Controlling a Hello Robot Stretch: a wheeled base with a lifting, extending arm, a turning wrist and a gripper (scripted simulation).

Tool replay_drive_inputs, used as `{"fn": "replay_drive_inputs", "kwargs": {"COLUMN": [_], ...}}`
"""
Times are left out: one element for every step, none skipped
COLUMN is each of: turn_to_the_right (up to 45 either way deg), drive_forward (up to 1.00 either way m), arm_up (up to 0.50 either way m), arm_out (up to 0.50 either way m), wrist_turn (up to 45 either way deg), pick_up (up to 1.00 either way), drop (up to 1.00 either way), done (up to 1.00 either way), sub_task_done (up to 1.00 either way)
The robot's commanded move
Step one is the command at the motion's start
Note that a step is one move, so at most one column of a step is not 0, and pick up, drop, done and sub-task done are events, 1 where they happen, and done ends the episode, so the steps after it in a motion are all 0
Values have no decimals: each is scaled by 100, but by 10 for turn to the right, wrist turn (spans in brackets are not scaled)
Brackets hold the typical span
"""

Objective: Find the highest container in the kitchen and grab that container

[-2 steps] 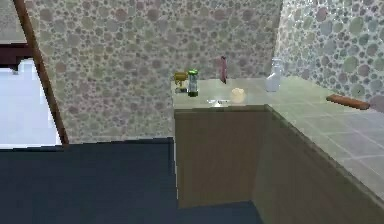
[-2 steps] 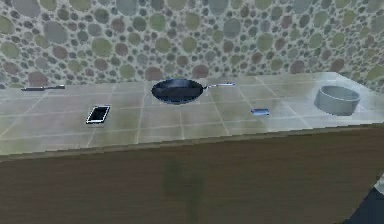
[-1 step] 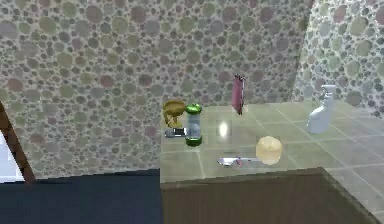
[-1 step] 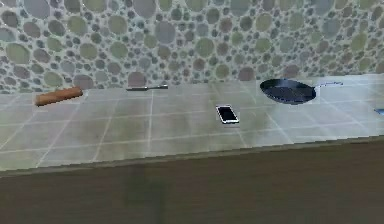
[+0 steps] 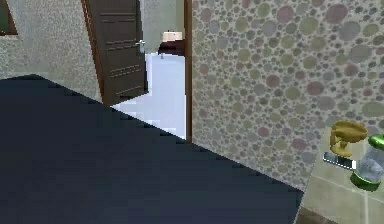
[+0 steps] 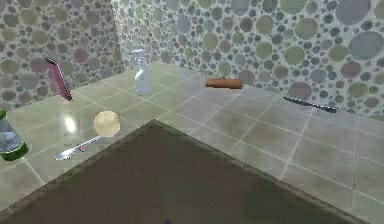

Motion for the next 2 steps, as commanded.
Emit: {"fn": "replay_drive_inputs", "kwargs": {"turn_to_the_right": [-90,450], "drive_forward": [0,0], "arm_up": [0,0], "arm_out": [0,0], "wrist_turn": [0,0], "pick_up": [0,0], "drop": [0,0], "done": [0,0], "sub_task_done": [0,0]}}
